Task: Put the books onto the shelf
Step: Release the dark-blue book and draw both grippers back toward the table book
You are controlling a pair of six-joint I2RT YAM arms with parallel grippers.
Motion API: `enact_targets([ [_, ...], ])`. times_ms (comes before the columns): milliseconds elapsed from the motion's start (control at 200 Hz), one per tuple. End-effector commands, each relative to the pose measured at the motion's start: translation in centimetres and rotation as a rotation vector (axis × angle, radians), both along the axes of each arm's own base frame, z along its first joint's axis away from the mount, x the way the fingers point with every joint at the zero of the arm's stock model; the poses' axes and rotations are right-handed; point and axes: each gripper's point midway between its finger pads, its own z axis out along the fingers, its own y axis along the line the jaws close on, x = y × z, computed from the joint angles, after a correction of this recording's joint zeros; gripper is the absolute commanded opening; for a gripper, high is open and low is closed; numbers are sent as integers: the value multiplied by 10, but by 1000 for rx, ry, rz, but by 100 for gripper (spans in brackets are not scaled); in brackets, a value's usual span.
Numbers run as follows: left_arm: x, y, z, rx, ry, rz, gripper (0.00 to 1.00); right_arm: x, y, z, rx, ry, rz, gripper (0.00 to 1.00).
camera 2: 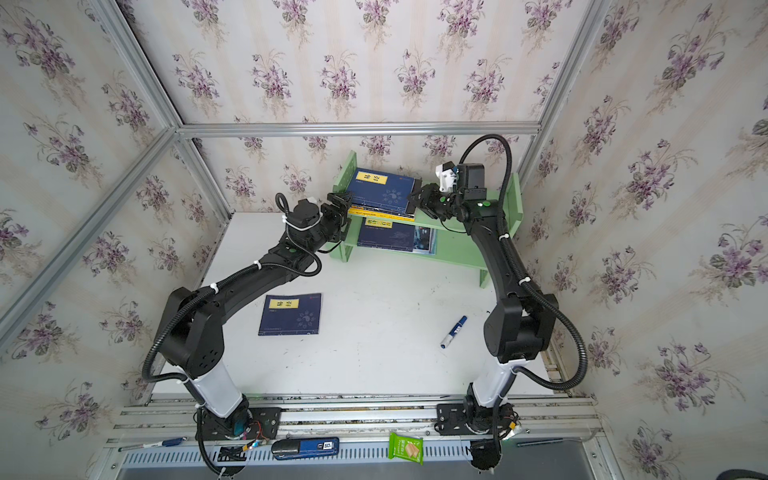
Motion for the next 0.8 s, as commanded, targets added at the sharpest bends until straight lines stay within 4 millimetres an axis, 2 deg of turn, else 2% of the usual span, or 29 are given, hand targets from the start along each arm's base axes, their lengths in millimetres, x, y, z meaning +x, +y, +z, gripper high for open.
enact_targets([
  [0,-5,-4,19,31,-63,-24,99,-5,-2,15,-28,-56,7,37],
  [130,-17,-2,34,63,-111,-41,99,-17,0,34,-35,-125,37,39],
  [220,-33,2,42,117,-156,-70,99,-30,-1,45,-55,-178,43,41],
  [380,-78,18,34,305,-197,-136,99,-60,-9,50,-101,-232,26,49],
  [425,-91,28,26,378,-198,-138,99,-69,-11,48,-113,-241,15,56],
  [520,-121,62,10,528,-191,-84,99,-88,-15,42,-141,-249,-6,63],
  [535,-128,70,16,539,-206,-63,99,-91,-16,42,-147,-250,-10,64],
  [560,-135,82,10,566,-197,-39,99,-97,-15,41,-156,-253,-13,65],
  [700,-168,149,-26,696,-89,84,99,-125,-14,17,-237,-243,-51,67],
  [795,-184,195,-61,751,26,162,99,-142,-3,-2,-287,-225,-54,68],
])
